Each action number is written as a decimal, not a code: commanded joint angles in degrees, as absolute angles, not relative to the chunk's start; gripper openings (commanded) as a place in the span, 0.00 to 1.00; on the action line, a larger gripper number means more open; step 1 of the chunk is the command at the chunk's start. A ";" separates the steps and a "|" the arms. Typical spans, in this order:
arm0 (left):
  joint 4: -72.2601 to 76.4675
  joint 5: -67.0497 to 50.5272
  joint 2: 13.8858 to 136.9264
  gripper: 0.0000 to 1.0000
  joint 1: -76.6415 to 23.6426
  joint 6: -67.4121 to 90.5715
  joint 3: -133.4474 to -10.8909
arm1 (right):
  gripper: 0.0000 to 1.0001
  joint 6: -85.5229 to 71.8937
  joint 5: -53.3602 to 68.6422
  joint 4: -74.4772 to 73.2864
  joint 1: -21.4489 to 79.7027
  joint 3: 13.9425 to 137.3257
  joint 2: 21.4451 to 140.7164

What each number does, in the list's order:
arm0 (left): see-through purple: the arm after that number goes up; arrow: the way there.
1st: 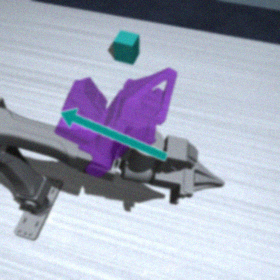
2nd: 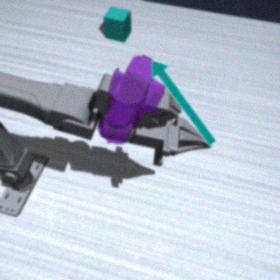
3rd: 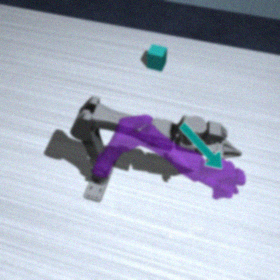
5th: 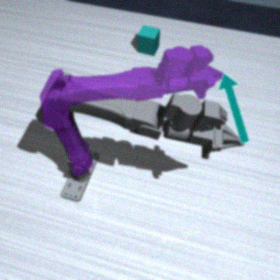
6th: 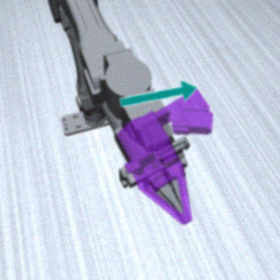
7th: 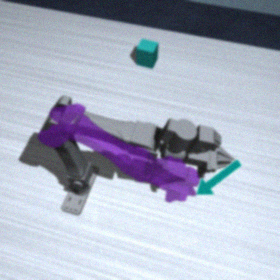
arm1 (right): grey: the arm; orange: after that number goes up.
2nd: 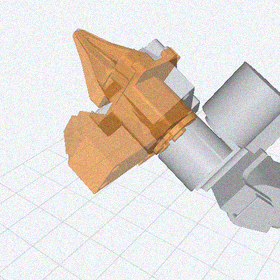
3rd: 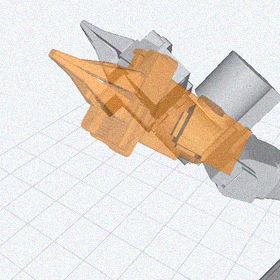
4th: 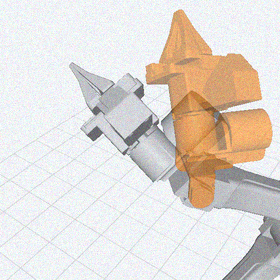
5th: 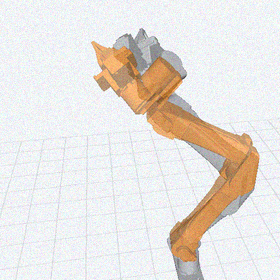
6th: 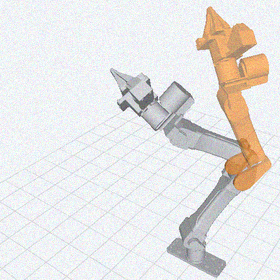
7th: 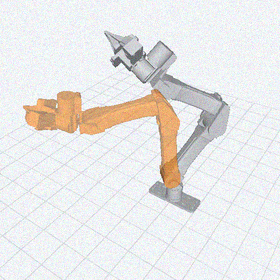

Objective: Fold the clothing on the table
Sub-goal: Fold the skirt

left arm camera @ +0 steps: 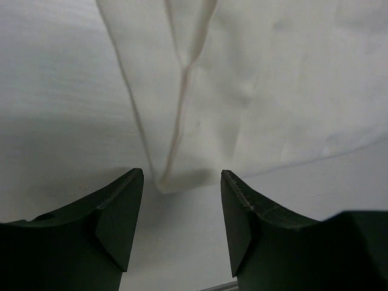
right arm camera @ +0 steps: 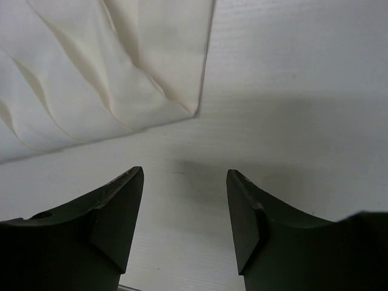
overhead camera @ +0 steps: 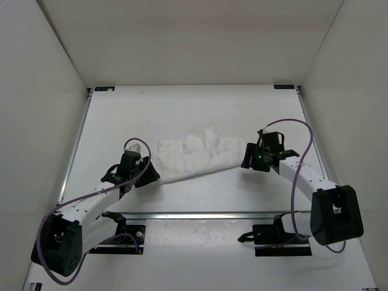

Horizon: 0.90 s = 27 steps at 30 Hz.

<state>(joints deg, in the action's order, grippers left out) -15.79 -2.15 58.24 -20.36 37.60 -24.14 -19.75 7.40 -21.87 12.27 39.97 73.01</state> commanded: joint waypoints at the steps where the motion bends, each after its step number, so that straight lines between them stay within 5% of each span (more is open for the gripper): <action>1: -17.84 -0.79 55.99 0.65 -20.48 38.84 -21.72 | 0.55 -23.02 10.46 -15.74 11.17 37.63 69.70; 8: -15.83 -0.09 57.65 0.69 -22.68 40.78 -20.31 | 0.56 -25.23 14.50 -12.04 8.35 33.40 70.66; 11: -13.45 -0.09 59.49 0.63 -23.29 41.22 -19.86 | 0.56 -25.84 14.85 -10.64 8.44 32.26 71.10; 17: -10.56 -0.09 65.12 0.30 -25.22 40.35 -21.00 | 0.57 -26.63 16.43 -6.42 7.38 30.15 74.26; 20: -9.06 -0.44 66.18 0.00 -25.92 40.26 -21.09 | 0.58 -28.64 17.04 -3.96 7.47 28.92 75.32; 27: -8.17 -1.23 66.62 0.00 -25.49 39.90 -21.01 | 0.63 -30.41 17.49 1.32 6.33 28.12 79.35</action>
<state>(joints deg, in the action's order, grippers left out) -7.42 -1.17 66.04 -25.52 40.95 -21.12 -30.22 19.57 0.64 5.93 27.99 75.61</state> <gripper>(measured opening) 0.018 0.623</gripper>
